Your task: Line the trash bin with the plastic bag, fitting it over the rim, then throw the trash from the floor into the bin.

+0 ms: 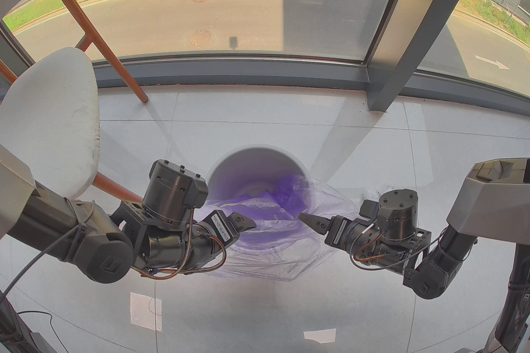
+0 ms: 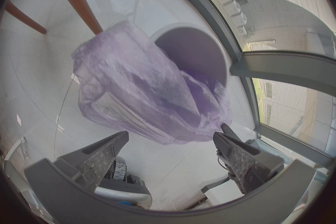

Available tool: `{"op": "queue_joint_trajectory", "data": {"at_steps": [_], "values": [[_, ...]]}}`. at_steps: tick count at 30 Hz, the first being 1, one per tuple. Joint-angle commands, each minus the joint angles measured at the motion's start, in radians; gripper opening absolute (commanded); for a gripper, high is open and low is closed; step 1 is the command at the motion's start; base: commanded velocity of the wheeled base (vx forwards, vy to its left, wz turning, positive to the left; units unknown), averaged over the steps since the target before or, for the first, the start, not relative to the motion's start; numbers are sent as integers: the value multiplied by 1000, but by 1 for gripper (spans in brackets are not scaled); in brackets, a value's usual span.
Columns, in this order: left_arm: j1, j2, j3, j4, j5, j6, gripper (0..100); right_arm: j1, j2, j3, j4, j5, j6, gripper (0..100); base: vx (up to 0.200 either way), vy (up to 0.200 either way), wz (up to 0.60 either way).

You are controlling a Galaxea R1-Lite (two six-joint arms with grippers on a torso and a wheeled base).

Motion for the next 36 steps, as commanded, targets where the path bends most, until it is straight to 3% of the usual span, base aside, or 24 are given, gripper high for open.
{"op": "queue_joint_trajectory", "data": {"at_steps": [1,9,10,15,16,22,32,36], "values": [[25,25,-13,-3,2,-1,100,2,15,-28,0,-4,1,100,0,0,0],[28,120,-24,-192,38,-2,100,16,8,-37,0,-34,41,100,0,0,0],[26,129,-31,-207,44,-4,100,16,7,-39,0,-34,41,0,0,0,0],[22,144,-31,-221,47,-1,100,18,1,-37,0,-42,41,0,0,0,0],[22,143,-30,-221,47,-1,0,21,1,-36,0,-51,41,0,0,0,0],[63,137,-27,-217,48,1,0,30,-1,-37,-2,-89,41,0,0,0,0],[168,114,-64,-221,47,12,0,-11,4,-96,-78,-73,36,0,0,0,0],[203,112,-116,-224,38,9,0,-51,15,-160,-77,-28,33,0,0,0,0]]}}
